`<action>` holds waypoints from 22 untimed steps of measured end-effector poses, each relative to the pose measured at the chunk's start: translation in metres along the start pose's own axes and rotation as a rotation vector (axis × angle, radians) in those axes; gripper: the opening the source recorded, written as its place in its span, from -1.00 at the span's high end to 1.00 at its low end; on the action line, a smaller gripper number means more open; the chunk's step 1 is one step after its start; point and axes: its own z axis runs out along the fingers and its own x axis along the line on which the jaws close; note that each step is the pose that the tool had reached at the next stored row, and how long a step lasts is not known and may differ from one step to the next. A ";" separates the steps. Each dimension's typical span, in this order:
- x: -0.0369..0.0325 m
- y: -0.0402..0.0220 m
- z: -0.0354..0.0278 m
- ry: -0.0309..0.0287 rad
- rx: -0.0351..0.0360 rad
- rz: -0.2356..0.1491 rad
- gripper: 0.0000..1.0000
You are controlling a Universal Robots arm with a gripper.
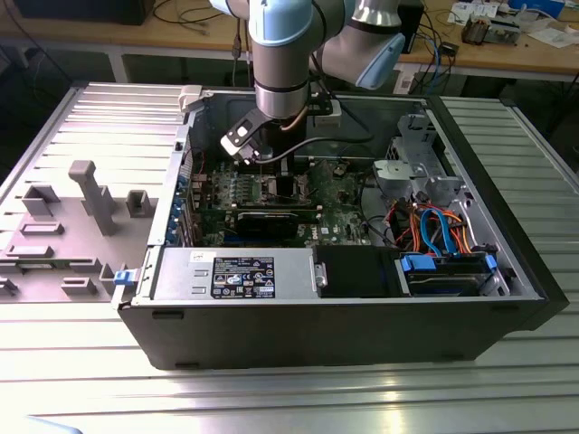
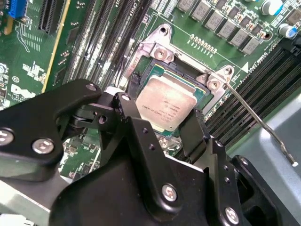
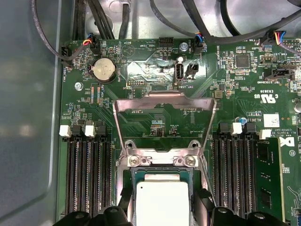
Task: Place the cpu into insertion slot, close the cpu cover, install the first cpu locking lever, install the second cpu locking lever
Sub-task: 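Place the cpu into insertion slot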
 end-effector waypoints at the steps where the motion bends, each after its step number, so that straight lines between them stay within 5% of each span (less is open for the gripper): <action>1: 0.0000 0.0000 0.0000 0.0000 0.0000 0.000 -0.24; 14: 0.0001 0.0010 -0.0140 0.0001 0.0006 0.000 -0.24; 22: 0.0001 0.0011 -0.0144 0.0001 0.0008 0.000 -0.24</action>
